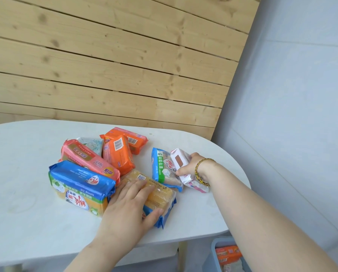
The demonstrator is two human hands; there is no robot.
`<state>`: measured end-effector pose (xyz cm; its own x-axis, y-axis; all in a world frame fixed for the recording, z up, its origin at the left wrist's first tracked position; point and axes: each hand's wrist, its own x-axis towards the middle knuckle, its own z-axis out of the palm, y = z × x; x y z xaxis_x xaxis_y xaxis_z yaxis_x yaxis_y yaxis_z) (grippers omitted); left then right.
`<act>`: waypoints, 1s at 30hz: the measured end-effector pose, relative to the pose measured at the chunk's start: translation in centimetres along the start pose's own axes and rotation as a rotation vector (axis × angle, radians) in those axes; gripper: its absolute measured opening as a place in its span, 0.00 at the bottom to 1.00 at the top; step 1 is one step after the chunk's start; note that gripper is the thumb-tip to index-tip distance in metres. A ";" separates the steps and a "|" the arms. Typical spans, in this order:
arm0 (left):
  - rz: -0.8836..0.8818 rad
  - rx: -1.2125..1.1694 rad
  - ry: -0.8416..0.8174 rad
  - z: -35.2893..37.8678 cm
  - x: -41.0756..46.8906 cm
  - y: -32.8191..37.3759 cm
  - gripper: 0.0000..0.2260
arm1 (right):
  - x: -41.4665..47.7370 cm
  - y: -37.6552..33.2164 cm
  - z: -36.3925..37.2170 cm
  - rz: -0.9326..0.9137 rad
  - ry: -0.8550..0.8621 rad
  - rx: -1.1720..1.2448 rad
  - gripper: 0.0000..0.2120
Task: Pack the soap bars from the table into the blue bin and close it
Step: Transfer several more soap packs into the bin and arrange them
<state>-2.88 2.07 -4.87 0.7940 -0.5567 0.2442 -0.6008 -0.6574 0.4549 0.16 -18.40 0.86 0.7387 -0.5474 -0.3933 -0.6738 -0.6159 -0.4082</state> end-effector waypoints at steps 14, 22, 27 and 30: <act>-0.258 -0.192 -0.101 -1.7 5.9 3.4 0.19 | -0.3 1.6 0.2 -0.073 0.022 0.437 0.39; -0.534 -0.171 -0.321 0.0 12.9 4.4 0.26 | 0.3 3.1 -0.5 -0.054 -0.056 0.627 0.33; -0.623 -0.370 -0.306 1.1 13.8 5.0 0.19 | 1.4 4.1 -0.5 -0.041 -0.142 0.760 0.17; -0.696 -0.637 -0.288 1.2 13.8 5.0 0.11 | 1.8 4.9 -0.5 -0.025 -0.182 0.893 0.06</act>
<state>4.96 -9.49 -0.22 0.8477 -0.3072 -0.4325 0.2216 -0.5357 0.8148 -1.78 -22.68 -1.37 0.7901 -0.3953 -0.4684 -0.4773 0.0827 -0.8749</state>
